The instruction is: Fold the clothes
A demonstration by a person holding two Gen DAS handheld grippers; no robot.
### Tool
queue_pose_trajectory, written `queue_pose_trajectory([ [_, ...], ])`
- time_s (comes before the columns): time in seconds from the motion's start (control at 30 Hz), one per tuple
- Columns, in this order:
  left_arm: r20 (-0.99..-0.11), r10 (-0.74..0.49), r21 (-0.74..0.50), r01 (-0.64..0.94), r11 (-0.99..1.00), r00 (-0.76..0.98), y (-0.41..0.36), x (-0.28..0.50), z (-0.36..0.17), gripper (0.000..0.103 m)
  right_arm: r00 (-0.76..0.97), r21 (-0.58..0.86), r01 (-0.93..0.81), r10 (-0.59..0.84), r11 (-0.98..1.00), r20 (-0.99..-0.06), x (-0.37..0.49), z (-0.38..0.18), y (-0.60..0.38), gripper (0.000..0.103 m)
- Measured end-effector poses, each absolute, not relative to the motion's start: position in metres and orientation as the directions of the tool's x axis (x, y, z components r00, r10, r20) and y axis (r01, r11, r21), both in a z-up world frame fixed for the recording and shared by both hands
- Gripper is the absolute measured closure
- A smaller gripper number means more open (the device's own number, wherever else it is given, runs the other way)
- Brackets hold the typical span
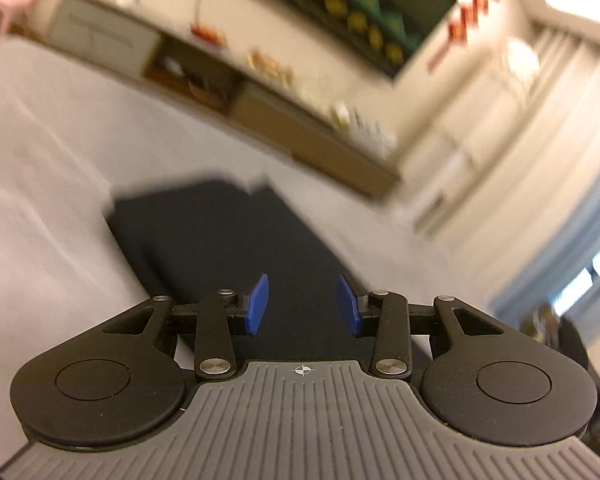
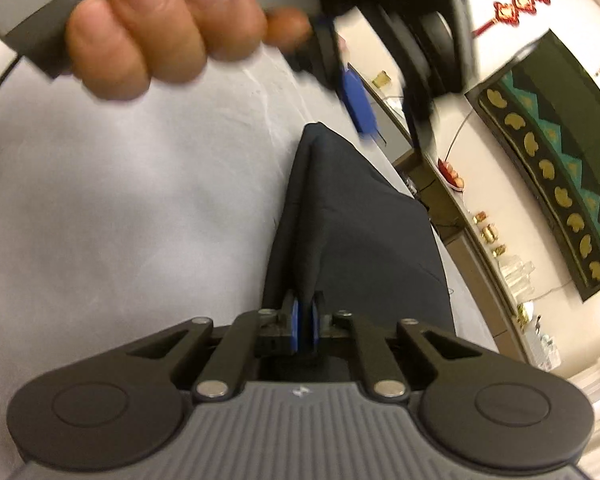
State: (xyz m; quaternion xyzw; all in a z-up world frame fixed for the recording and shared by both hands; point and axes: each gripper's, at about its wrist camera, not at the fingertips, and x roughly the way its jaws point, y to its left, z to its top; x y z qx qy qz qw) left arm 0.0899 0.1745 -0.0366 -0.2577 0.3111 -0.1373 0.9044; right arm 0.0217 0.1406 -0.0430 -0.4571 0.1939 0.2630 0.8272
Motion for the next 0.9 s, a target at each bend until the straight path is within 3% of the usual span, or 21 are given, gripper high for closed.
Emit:
queue_pose_trajectory([
  [0.07, -0.573, -0.382, -0.516, 0.043, 0.856, 0.725, 0.17, 0.1, -0.055, 0.084, 0.764, -0.631, -0.641, 0.287, 0.438, -0.578, 0.017, -0.038, 0.135, 0.091],
  [0.1, -0.572, -0.381, -0.515, 0.043, 0.856, 0.727, 0.172, 0.102, -0.058, 0.084, 0.735, -0.59, -0.674, 0.318, 0.445, -0.599, 0.016, -0.03, 0.129, 0.089],
  [0.17, -0.58, -0.386, -0.526, 0.033, 0.85, 0.718, 0.175, 0.105, -0.057, 0.087, 0.612, -0.348, -0.763, 0.436, 0.544, -0.66, 0.025, 0.005, 0.103, 0.079],
  [0.2, -0.582, -0.386, -0.532, 0.024, 0.847, 0.716, 0.177, 0.105, -0.057, 0.087, 0.568, -0.203, -0.766, 0.497, 0.609, -0.656, 0.035, 0.023, 0.084, 0.079],
  [0.3, -0.585, -0.37, -0.509, 0.029, 0.861, 0.721, 0.177, 0.105, -0.059, 0.09, 0.622, -0.089, -0.646, 0.456, 0.758, -0.636, 0.069, 0.03, 0.047, 0.079],
  [0.43, -0.595, -0.343, -0.488, 0.012, 0.873, 0.727, 0.187, 0.103, -0.06, 0.095, 0.623, -0.075, -0.563, 0.363, 0.823, -0.693, 0.091, -0.004, 0.027, 0.078],
  [0.57, -0.602, -0.319, -0.455, 0.013, 0.89, 0.732, 0.187, 0.099, -0.059, 0.096, 0.625, -0.099, -0.589, 0.374, 0.802, -0.685, 0.087, -0.005, 0.025, 0.079],
  [0.73, -0.628, -0.262, -0.383, 0.001, 0.924, 0.733, 0.181, 0.097, -0.055, 0.099, 0.648, -0.136, -0.576, 0.349, 0.806, -0.677, 0.104, -0.008, 0.013, 0.073],
  [0.9, -0.648, -0.182, -0.355, -0.082, 0.931, 0.74, 0.202, 0.104, -0.052, 0.103, 0.579, -0.048, -0.604, 0.396, 0.796, -0.713, 0.098, -0.001, 0.002, 0.069],
])
